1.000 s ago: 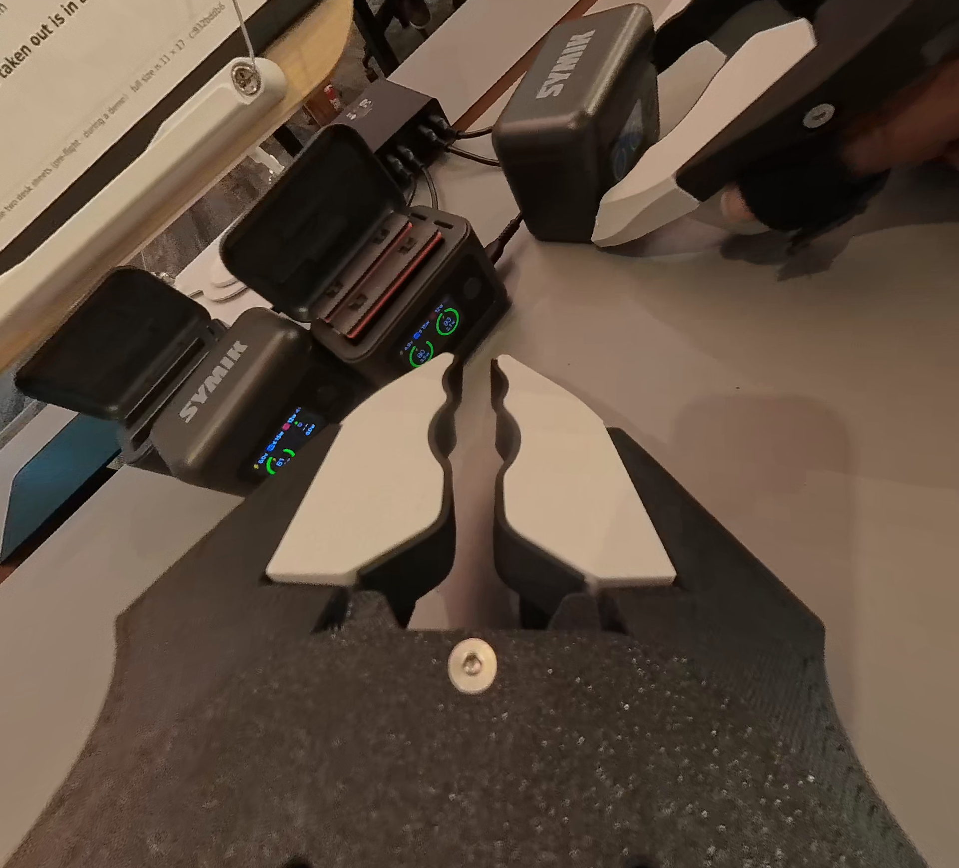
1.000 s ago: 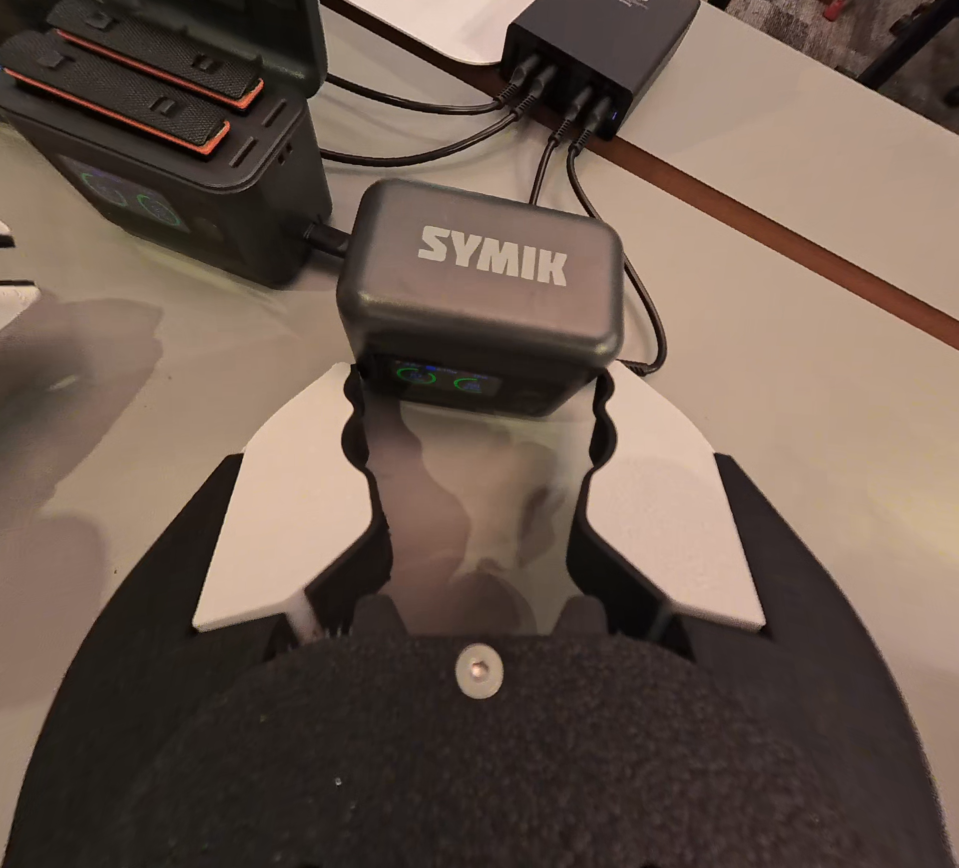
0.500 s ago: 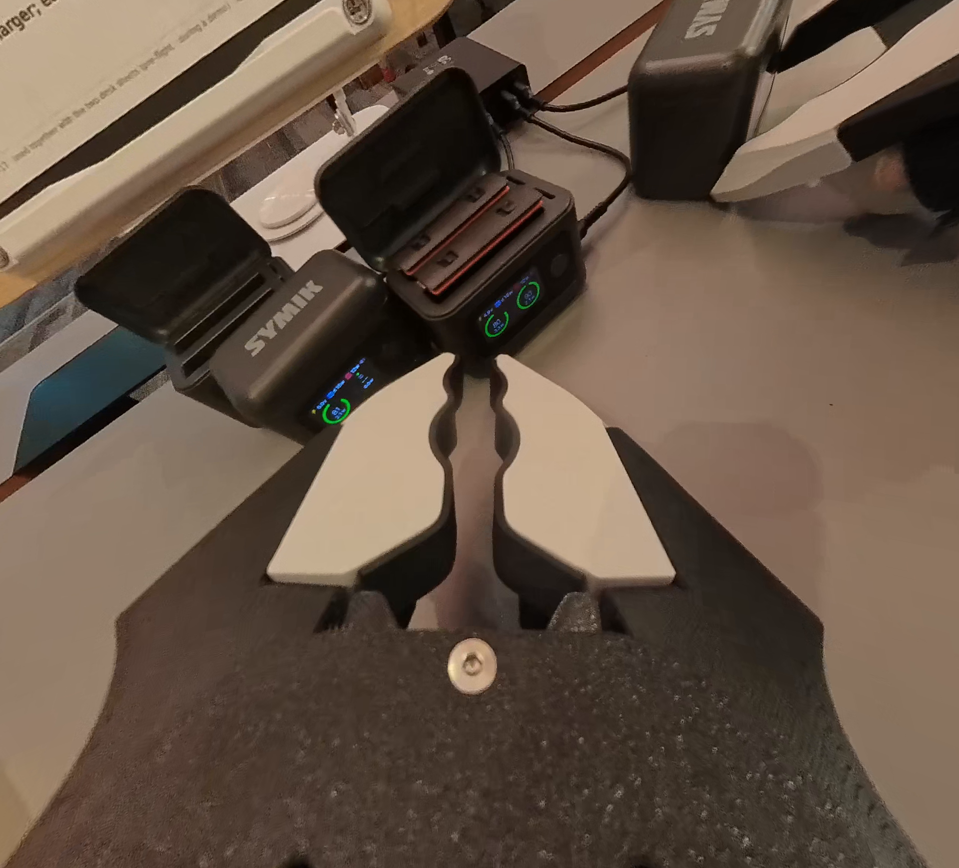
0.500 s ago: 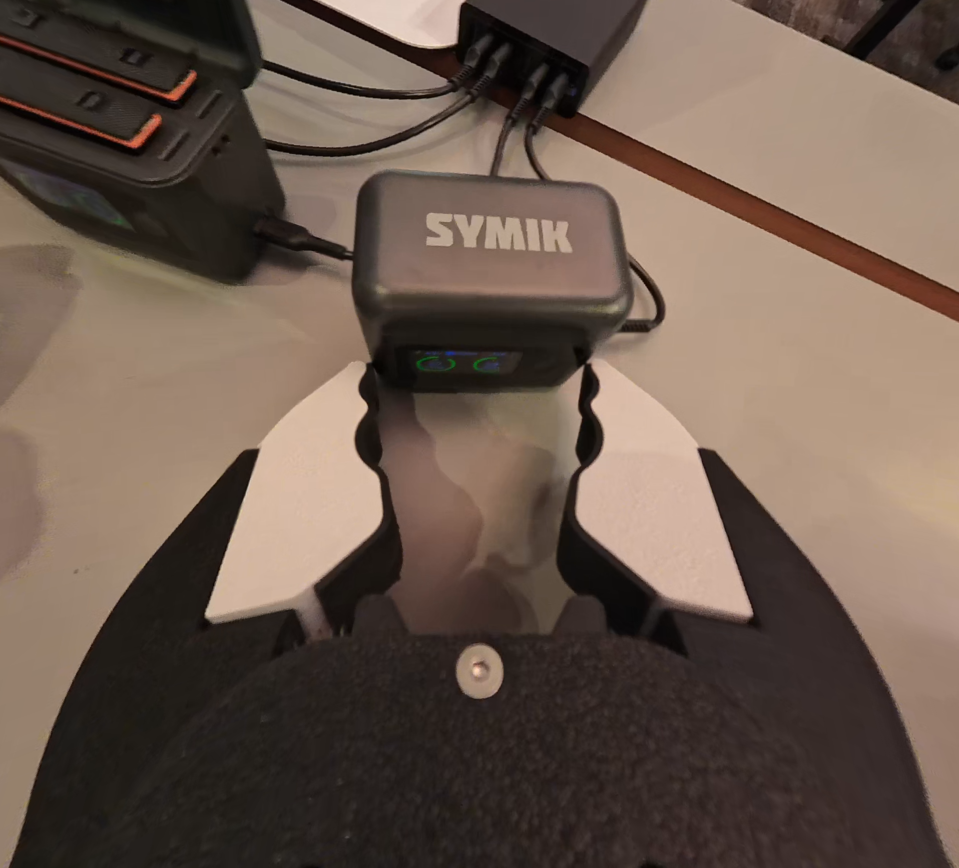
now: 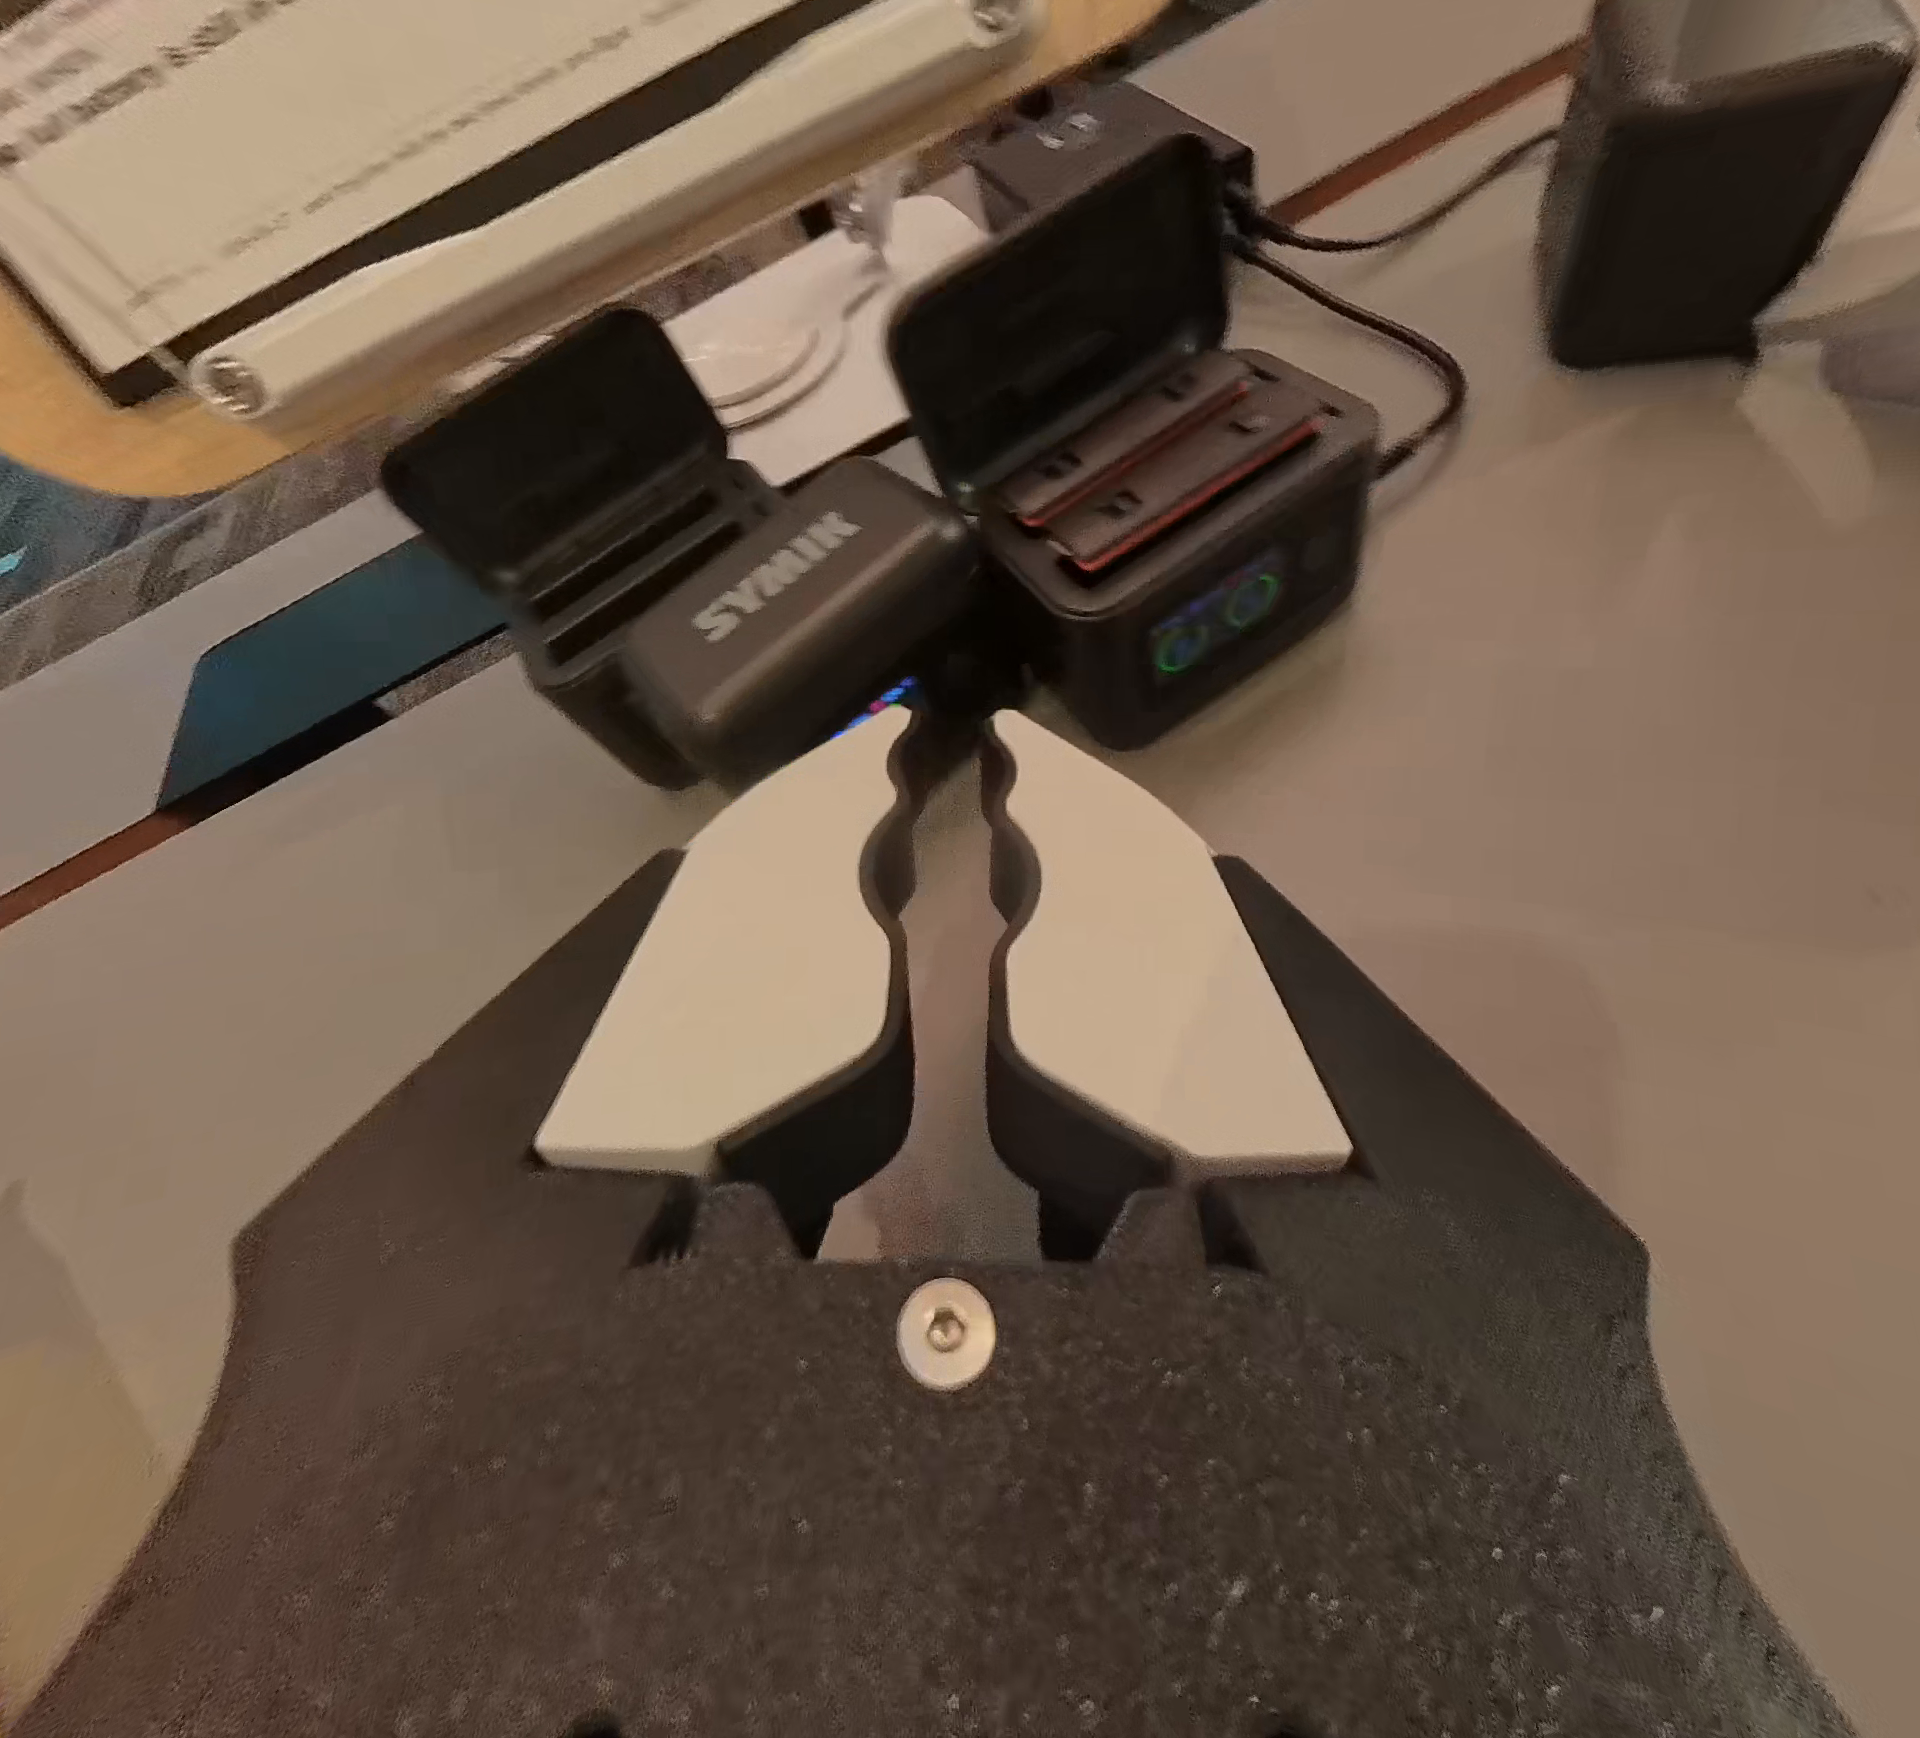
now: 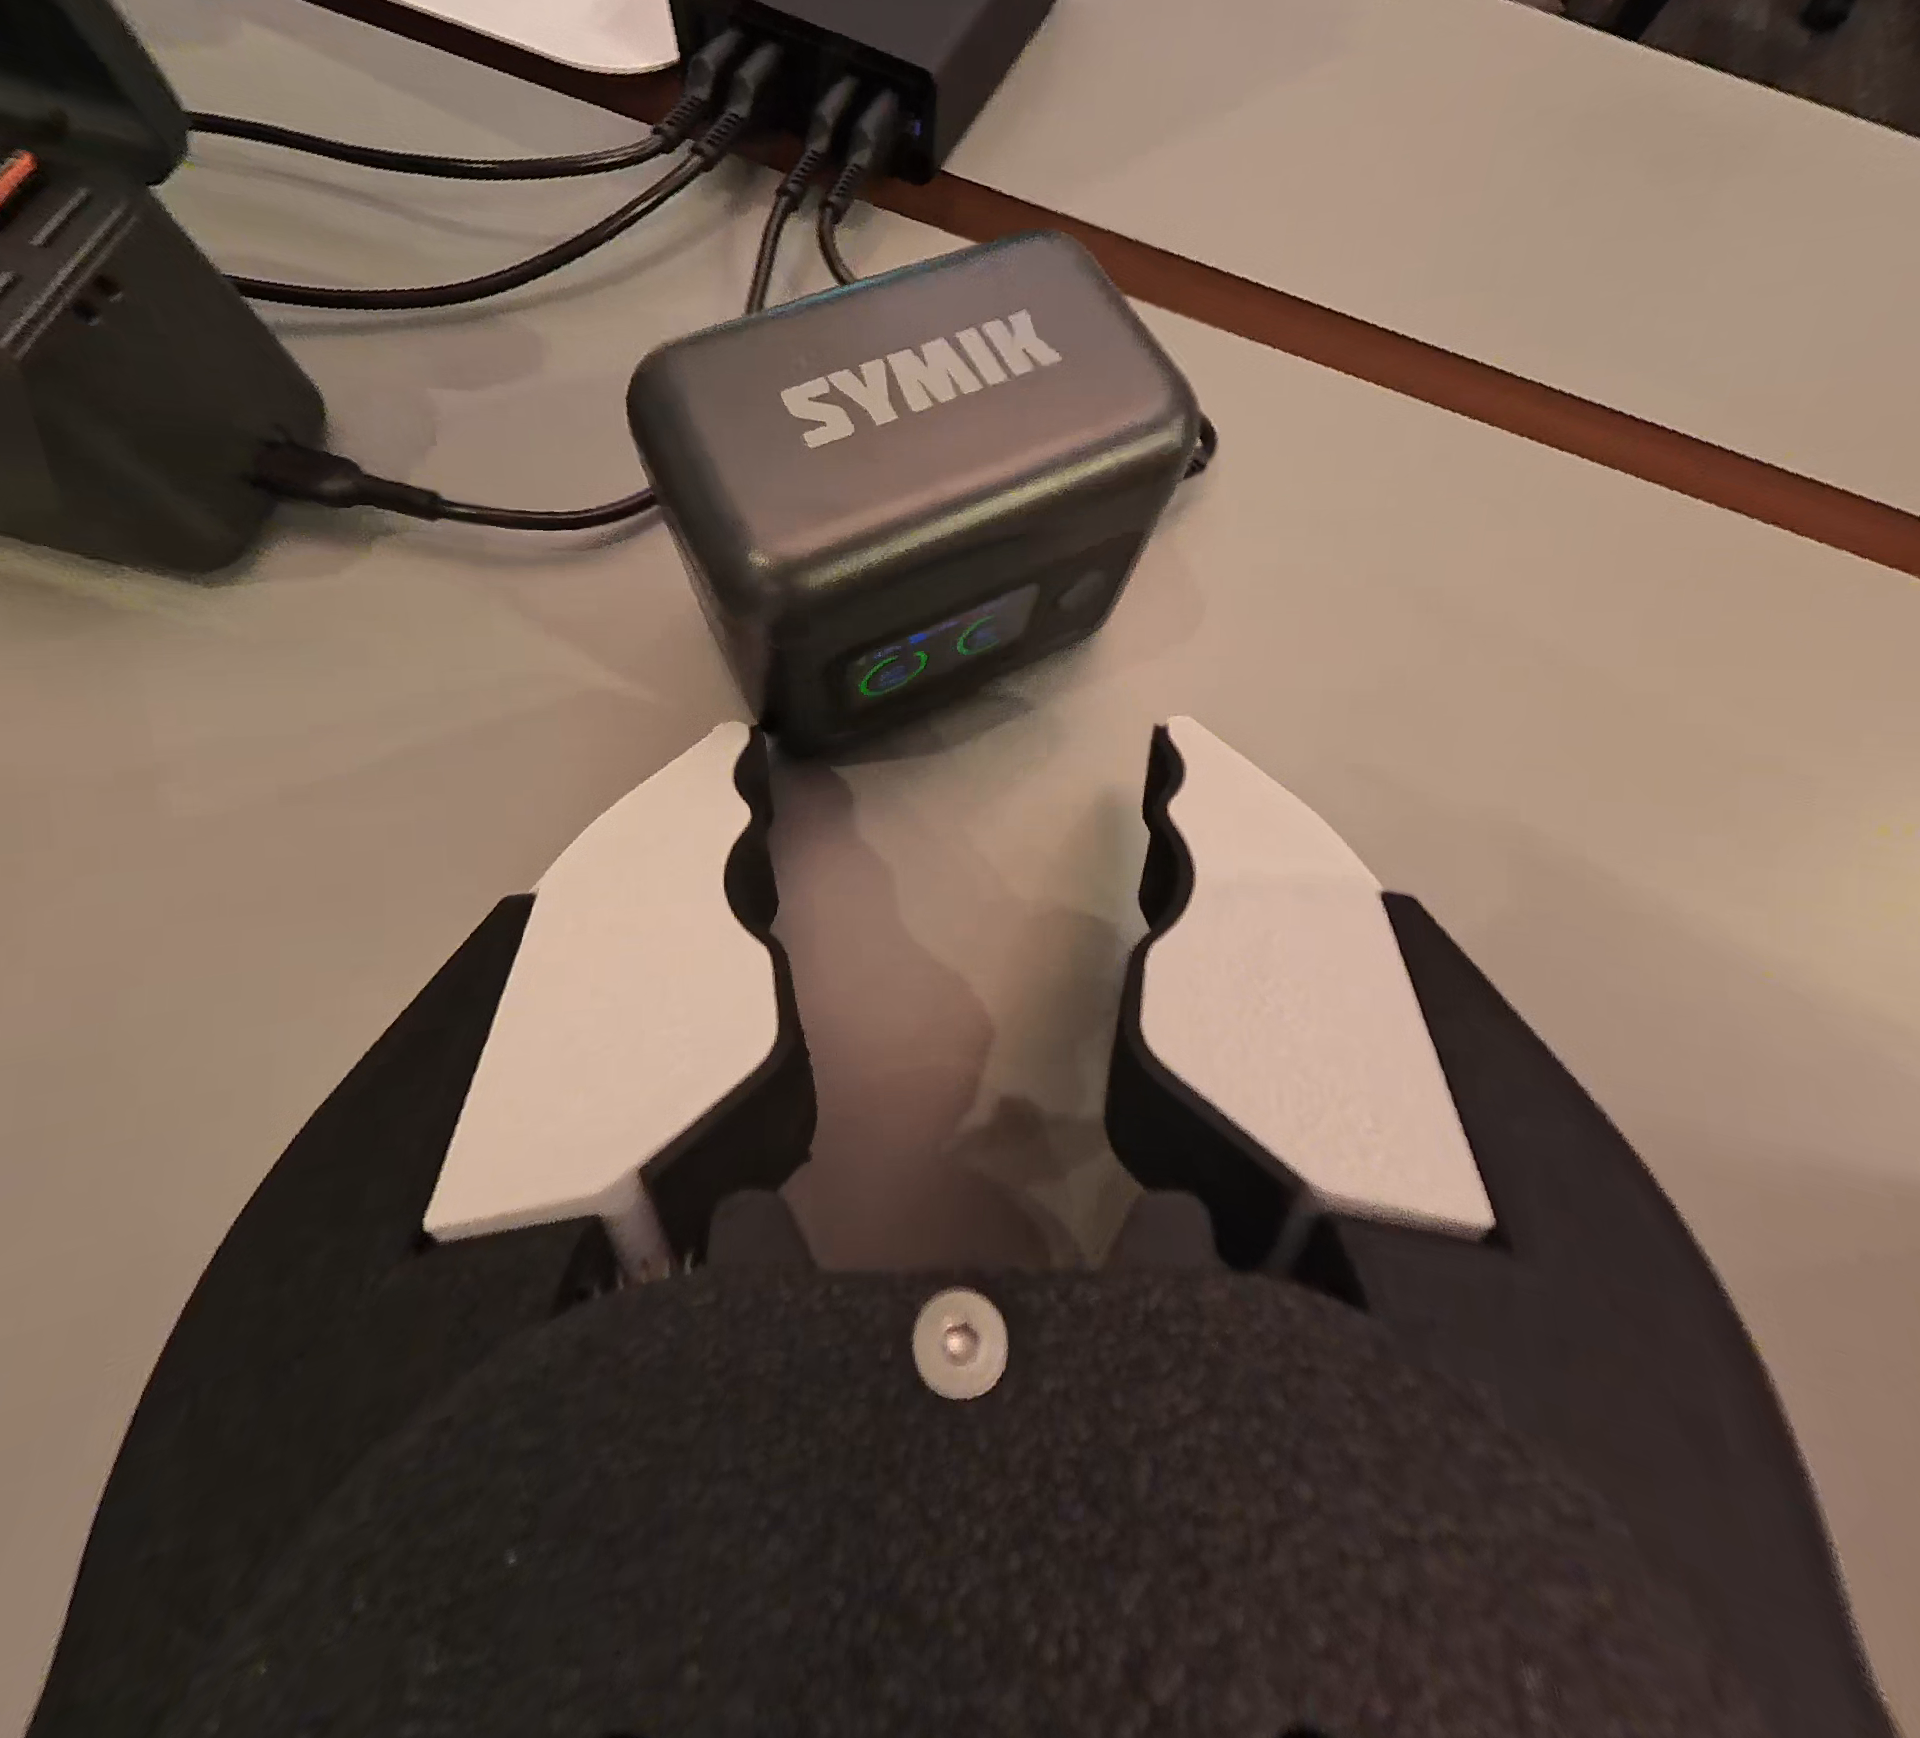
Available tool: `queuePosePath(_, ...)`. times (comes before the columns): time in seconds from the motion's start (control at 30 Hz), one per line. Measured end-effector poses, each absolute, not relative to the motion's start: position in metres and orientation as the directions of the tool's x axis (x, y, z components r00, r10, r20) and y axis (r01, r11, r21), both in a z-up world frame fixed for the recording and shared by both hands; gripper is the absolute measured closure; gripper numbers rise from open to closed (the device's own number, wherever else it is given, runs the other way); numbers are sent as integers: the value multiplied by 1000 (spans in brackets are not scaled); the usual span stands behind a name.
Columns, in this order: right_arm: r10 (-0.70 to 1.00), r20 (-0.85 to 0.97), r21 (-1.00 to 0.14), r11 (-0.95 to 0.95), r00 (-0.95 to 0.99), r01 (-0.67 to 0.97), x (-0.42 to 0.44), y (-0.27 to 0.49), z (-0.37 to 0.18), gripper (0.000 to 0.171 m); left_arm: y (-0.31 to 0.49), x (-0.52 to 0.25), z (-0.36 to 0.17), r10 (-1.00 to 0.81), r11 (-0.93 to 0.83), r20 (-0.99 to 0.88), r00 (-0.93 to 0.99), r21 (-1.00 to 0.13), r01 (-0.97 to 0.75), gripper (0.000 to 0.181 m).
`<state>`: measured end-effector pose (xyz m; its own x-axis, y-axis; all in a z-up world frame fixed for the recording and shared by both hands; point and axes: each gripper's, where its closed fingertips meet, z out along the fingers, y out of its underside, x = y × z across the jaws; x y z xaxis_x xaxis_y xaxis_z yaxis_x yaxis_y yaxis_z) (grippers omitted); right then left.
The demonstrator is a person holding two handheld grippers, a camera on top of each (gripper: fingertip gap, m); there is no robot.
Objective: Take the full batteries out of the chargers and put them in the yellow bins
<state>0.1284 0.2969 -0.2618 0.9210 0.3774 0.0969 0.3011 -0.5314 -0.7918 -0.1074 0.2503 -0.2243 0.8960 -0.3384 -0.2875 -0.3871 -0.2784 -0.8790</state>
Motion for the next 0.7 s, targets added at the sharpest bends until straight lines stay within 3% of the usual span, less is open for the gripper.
queuePosePath(0.33,272,79,-841,-498,959,210,162,304,-248,109,260,-161,-220,-166,-373,20,986,-927,-43,153)
queuePosePath(0.47,252,124,-932,-301,960,200,152,302,-201,113,261,-163,-223,-163,-381,32,986,-924,-33,151)
queuePosePath(0.7,338,226,-959,-86,914,269,97,283,-163,106,265,-152,-234,-225,-424,-3,974,-900,-101,137)
